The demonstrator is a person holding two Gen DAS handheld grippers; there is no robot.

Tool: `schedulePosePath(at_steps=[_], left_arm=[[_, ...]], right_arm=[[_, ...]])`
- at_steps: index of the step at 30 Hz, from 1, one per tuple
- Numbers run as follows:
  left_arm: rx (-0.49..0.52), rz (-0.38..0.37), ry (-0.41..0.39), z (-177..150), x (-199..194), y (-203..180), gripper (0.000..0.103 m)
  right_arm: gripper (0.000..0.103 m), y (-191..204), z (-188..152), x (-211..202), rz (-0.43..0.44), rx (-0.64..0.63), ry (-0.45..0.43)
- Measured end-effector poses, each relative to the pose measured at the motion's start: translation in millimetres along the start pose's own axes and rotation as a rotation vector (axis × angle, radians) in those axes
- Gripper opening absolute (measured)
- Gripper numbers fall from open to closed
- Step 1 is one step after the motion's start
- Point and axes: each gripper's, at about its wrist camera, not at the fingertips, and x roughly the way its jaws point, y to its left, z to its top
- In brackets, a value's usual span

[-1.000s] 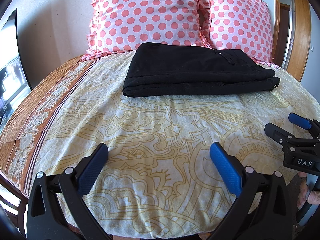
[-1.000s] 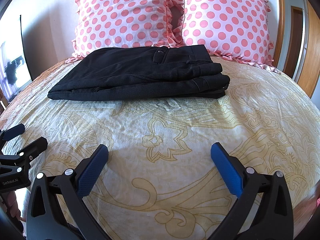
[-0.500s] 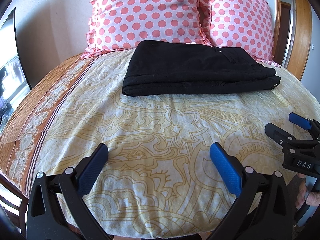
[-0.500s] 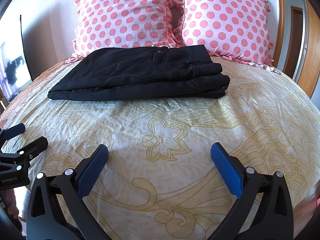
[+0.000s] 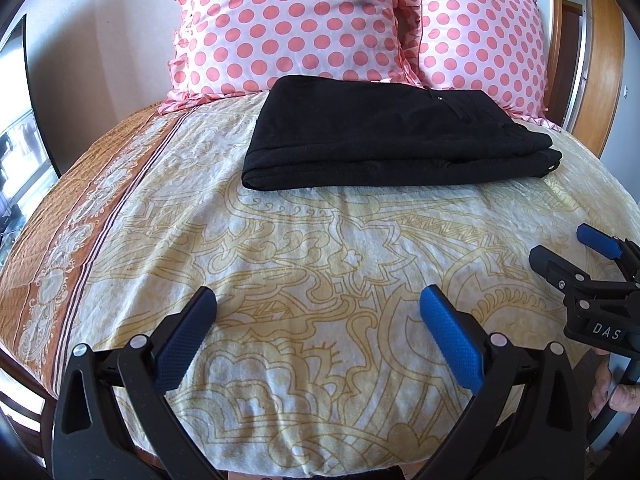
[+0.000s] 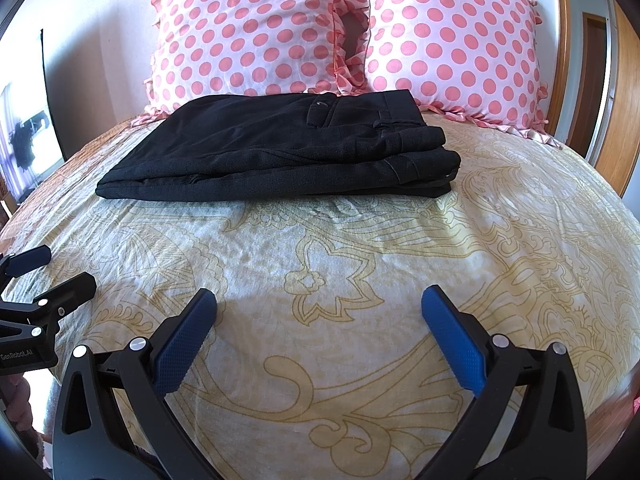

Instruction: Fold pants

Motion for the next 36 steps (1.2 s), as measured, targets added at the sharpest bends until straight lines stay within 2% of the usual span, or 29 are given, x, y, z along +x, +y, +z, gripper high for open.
schedulePosePath(at_steps=[36], left_arm=[[0.003, -0.003, 0.027, 3.8, 2.4, 1.7, 0.101]], right_arm=[[0.102, 0.7, -0.2, 0.3, -0.002, 0.002, -0.001]])
